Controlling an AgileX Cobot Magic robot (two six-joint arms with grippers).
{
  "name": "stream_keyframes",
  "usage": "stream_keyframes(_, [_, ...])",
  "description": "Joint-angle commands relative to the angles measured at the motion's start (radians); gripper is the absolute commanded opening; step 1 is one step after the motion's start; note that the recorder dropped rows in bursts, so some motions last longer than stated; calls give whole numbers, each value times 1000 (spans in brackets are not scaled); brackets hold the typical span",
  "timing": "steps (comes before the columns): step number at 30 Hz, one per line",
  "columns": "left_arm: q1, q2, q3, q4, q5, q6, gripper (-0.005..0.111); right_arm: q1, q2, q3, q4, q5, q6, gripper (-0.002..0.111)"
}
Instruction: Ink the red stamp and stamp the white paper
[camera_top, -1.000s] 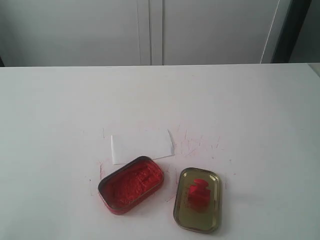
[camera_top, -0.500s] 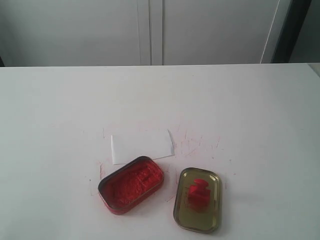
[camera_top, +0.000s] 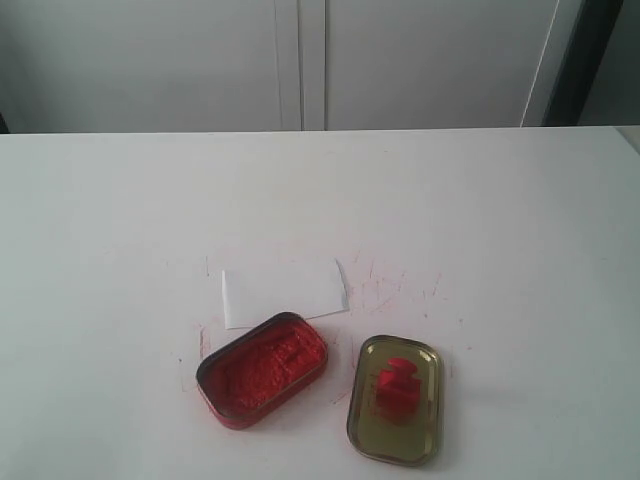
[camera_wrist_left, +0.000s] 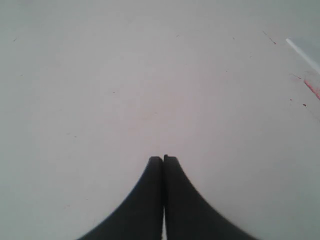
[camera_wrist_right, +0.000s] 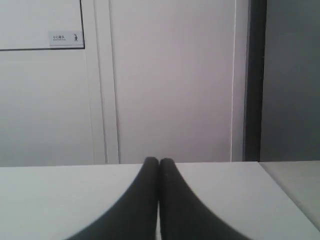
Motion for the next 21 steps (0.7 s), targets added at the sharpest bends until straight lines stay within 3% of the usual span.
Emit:
stream_keyframes(1, [0,-4,6,-5,-3,-9,0,0,-5,7,-9,-29,-12,0])
stream_keyframes(21, [0,-4,6,-5,-3,-9,0,0,-5,7,-9,-30,-5,0])
